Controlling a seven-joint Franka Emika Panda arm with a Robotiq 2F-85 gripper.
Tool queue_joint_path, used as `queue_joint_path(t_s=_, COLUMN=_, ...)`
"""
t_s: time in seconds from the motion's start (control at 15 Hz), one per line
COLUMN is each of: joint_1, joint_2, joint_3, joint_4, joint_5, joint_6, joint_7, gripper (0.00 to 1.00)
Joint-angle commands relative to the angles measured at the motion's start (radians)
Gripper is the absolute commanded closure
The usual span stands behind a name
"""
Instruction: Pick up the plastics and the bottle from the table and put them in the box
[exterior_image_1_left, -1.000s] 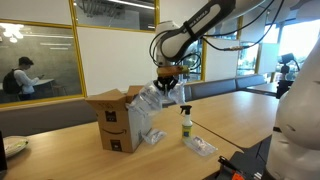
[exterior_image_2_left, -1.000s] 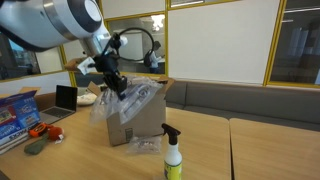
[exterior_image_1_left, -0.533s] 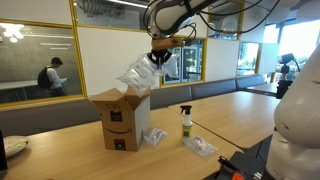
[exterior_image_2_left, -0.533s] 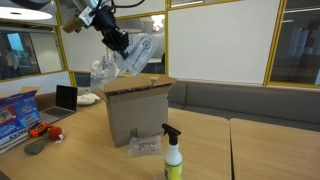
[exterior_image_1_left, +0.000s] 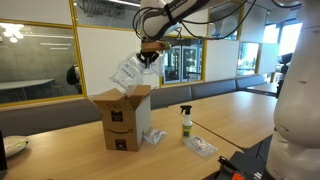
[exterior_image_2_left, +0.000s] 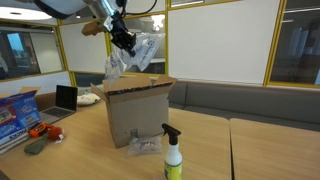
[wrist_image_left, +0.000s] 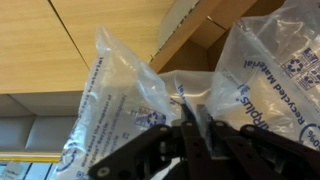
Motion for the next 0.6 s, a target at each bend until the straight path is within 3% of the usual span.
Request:
queue_joint_path(t_s=0.0, joint_1=0.015, joint_2=0.173, joint_3=-0.026, joint_4=0.112, joint_5=0.029, joint_6=0.153, joint_7=-0.108, gripper=0.91)
queue_joint_path(t_s=0.2, joint_1=0.006, joint_2=0.294, joint_3=-0.038, joint_4=0.145, joint_5=0.158, joint_6=0.305, joint_7=-0.321, gripper=0.92)
queue_joint_path(t_s=0.53, joint_1=-0.194, joint_2=0.473, joint_3=0.188, joint_4=0.182, joint_5=0.389, joint_6=0.395, joint_7=-0.693, gripper=0.92)
